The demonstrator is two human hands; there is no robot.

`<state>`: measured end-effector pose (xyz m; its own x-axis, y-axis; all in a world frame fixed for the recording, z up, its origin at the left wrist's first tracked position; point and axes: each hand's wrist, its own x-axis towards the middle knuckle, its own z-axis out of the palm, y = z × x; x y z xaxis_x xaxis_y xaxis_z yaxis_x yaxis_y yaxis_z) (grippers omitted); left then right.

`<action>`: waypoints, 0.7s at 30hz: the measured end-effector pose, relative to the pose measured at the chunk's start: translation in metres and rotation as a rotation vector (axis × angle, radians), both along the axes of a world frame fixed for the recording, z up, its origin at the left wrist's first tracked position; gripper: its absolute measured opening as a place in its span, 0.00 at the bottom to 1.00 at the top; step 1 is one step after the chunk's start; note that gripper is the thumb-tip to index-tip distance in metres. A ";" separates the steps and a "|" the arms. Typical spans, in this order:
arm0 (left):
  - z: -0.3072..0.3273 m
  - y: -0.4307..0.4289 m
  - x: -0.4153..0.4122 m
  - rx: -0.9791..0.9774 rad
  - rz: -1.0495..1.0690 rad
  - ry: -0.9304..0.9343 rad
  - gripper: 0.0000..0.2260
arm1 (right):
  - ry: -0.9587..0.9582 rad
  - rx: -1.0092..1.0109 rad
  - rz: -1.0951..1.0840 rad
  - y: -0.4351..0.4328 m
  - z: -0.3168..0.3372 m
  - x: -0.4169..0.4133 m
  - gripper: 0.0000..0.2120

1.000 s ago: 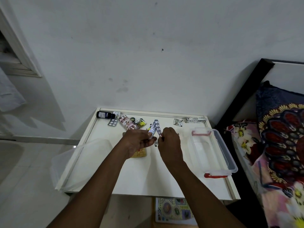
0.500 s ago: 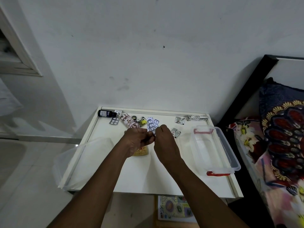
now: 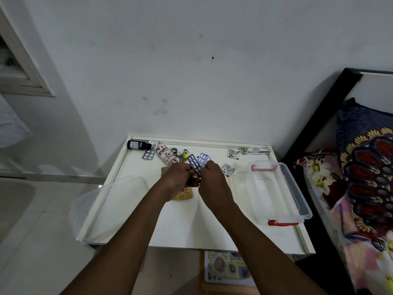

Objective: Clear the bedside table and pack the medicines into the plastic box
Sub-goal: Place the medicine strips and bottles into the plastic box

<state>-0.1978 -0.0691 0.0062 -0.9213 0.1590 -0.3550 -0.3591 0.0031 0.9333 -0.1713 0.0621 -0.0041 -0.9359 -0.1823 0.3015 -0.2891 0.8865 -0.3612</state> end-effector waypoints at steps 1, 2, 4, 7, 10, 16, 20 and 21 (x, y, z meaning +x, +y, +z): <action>0.000 -0.001 0.000 0.003 -0.009 -0.003 0.13 | -0.001 -0.006 0.009 0.000 0.000 0.000 0.15; -0.001 -0.001 0.000 0.005 -0.017 -0.007 0.14 | 0.000 -0.012 0.020 0.000 0.000 0.000 0.14; -0.002 -0.002 0.000 0.012 -0.029 -0.015 0.17 | 0.005 -0.013 0.035 0.000 0.000 0.000 0.13; -0.001 -0.001 0.000 0.057 -0.043 -0.006 0.23 | 0.034 -0.057 0.039 0.001 0.002 0.001 0.10; 0.001 0.000 0.000 0.146 0.014 -0.028 0.13 | 0.047 -0.154 0.072 0.003 0.003 0.001 0.09; -0.008 -0.008 -0.004 -0.114 0.060 0.021 0.11 | -0.127 -0.676 -0.270 0.019 0.008 -0.011 0.06; -0.002 -0.003 0.002 -0.123 -0.138 0.015 0.09 | -0.535 -1.112 -0.195 0.028 0.007 -0.017 0.14; 0.000 -0.001 0.005 -0.111 -0.191 0.004 0.09 | -0.522 -1.094 -0.169 0.027 0.005 -0.017 0.16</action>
<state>-0.1926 -0.0698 0.0059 -0.8797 0.2907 -0.3763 -0.3382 0.1738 0.9249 -0.1884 0.0890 0.0011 -0.9778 0.0671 -0.1986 0.2024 0.0552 -0.9777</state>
